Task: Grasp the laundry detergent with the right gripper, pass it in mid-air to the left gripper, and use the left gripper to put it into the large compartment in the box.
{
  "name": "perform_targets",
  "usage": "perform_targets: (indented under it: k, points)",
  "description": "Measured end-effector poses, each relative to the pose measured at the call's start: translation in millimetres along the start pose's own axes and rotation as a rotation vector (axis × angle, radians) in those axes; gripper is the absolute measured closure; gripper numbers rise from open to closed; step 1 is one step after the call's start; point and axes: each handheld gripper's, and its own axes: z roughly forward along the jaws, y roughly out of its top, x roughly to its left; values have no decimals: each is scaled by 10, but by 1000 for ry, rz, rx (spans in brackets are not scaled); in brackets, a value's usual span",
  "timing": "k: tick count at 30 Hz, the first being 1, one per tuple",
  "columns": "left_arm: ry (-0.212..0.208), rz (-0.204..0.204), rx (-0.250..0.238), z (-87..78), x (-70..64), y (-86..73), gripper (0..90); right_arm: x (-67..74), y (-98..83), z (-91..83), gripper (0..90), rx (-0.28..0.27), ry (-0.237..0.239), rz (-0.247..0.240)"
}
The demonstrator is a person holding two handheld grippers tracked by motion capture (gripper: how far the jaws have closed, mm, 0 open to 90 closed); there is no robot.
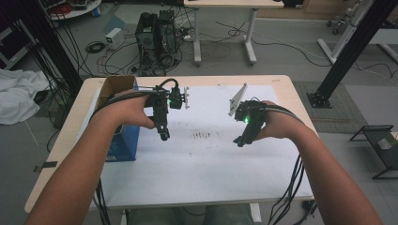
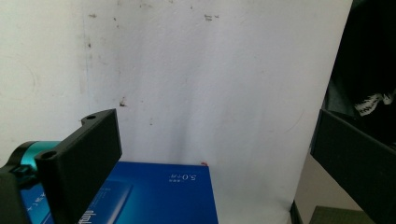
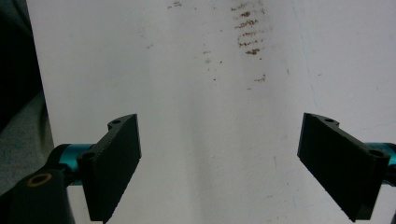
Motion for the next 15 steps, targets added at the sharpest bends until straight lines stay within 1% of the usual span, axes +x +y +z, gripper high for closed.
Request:
perform_targets:
  k: [1,2,3,4,5,6,7,8,11,12,13,15]
  points:
    - [-1,3,4,9,1,2,17,0,-1,-2,125,5,4,2]
    - [-1,2,5,16,1,1,17,-3,-5,10,125,24,12,5]
    - [-9,-2,6,24,1,-1,17,-3,-5,10,125,24,12,5]
    - [-3,4,3,36,3,-4,17,-13,-5,35,125,64,15,4]
    - [-9,3,4,38,6,-4,17,-13,-5,35,125,64,15,4]
    - [-3,2,4,46,2,-6,17,-20,-3,71,125,96,17,6]
    - [-1,8,4,52,2,-9,17,-20,-3,71,125,96,17,6]
    - [-15,3,3,55,-3,-12,17,-19,-1,82,125,103,21,12]
    - [-18,8,3,58,2,-23,17,-31,25,95,125,150,25,-3]
    - [-28,-1,4,61,0,-28,17,-29,30,101,125,158,33,-1]
    - [-28,-2,5,65,3,-38,17,-24,39,130,125,185,45,-3]
    - [-25,4,10,66,7,-43,17,-30,46,140,125,201,43,-15]
